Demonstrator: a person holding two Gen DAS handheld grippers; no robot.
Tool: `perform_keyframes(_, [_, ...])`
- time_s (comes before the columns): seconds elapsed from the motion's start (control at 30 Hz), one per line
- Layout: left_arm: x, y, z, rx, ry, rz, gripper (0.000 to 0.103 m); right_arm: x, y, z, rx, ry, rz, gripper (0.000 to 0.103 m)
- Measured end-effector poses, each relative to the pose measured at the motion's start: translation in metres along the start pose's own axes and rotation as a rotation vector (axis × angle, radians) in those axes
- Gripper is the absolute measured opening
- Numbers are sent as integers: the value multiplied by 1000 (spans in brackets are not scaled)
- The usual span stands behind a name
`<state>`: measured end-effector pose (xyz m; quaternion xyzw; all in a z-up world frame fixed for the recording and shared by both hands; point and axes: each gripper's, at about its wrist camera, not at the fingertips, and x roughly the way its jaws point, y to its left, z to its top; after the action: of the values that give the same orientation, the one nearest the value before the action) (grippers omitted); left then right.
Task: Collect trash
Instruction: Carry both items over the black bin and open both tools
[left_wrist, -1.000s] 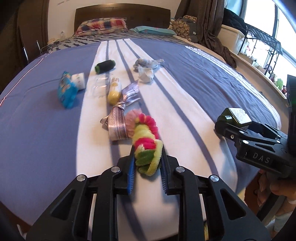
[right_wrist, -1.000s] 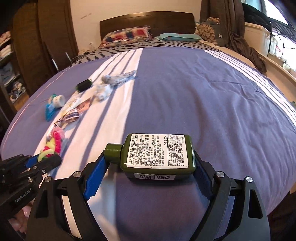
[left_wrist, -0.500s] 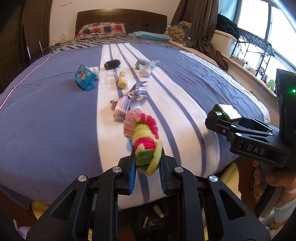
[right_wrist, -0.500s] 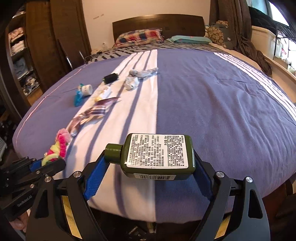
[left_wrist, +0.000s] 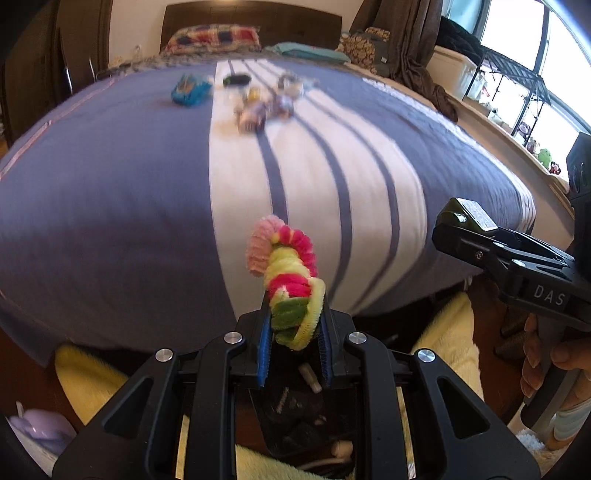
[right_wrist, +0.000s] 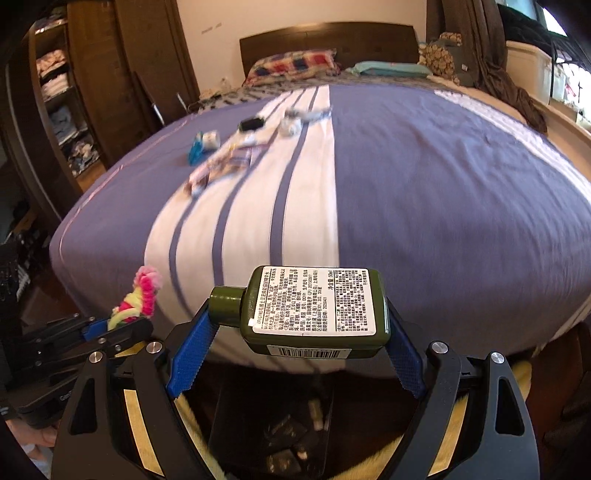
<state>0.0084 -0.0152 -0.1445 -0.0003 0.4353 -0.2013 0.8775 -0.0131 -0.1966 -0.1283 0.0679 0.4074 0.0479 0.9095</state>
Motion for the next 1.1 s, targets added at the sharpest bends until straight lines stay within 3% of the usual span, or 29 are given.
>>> perform_keyframes(0.3, [45, 11, -60, -36, 184, 15, 20, 42, -3, -55, 6, 163, -15, 85])
perform_keyframes(0.67, [103, 24, -93, -82, 388, -6, 20, 92, -6, -95, 41, 352, 15, 85])
perform_keyframes(0.87, [118, 28, -103, -94, 438, -39, 21, 105, -5, -107, 57, 413, 36, 85])
perform_keyframes(1.03, [119, 25, -104, -95, 442, -46, 30, 108, -4, -106, 63, 417, 42, 86])
perform_keyframes(1.1, [118, 26, -103, -99, 436, -39, 42, 108, -3, -104, 64, 416, 41, 86])
